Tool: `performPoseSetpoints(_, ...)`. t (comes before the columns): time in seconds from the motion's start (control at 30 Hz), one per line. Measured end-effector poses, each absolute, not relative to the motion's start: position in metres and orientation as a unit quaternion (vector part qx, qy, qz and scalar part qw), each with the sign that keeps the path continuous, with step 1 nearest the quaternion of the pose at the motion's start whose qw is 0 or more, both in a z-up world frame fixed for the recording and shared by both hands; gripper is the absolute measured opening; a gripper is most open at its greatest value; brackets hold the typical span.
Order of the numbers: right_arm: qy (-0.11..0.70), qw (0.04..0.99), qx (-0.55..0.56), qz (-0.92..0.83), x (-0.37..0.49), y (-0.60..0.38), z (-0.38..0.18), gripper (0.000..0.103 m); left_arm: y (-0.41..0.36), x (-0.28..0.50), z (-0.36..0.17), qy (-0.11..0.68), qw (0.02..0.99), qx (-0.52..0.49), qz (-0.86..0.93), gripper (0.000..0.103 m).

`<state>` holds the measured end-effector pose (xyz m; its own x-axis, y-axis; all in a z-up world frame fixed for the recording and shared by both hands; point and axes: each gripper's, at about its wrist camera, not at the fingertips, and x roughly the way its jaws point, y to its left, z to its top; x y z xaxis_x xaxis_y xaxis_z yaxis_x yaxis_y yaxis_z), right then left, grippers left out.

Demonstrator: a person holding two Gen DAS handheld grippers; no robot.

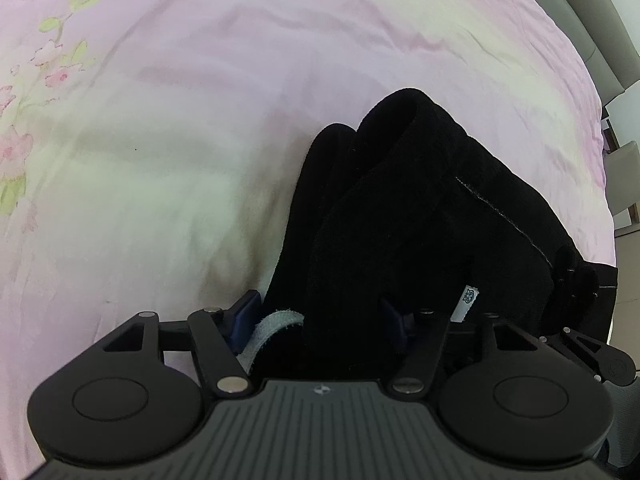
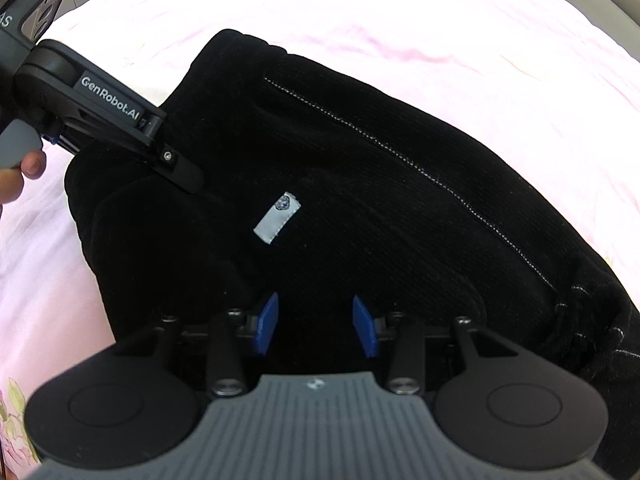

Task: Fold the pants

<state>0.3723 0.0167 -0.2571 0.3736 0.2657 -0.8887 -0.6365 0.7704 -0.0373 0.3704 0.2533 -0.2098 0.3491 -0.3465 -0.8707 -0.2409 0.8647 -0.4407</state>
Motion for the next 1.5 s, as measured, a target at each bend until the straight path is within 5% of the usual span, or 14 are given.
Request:
performPoseSetpoints(0.4,0.486,0.805,-0.184,0.286,0.373,0.002,-0.243,0.040,0.247,0.336,-0.153,0.506,0.824,-0.248,-0.050,0.025)
performPoseSetpoints(0.43,0.484,0.805,-0.185,0.287,0.371,-0.002,-0.239,0.040,0.250,0.335,-0.146,0.495,0.824,-0.269,-0.069,0.007)
performPoseSetpoints(0.5,0.480,0.807,-0.186,0.290,0.367,-0.010,-0.232,0.040,0.249,0.333,-0.135,0.485,0.806,-0.322,-0.106,0.007)
performPoseSetpoints(0.97,0.434,0.834,-0.183,0.287,0.336,-0.109,-0.175,0.046,0.144,0.329,-0.052,0.460,0.854,-0.225,-0.090,0.007)
performPoseSetpoints(1.5,0.459,0.869,-0.052,0.175,0.346,-0.325,-0.211,0.046,-0.121,0.359,-0.031,0.497,0.856,-0.011,-0.140,0.007)
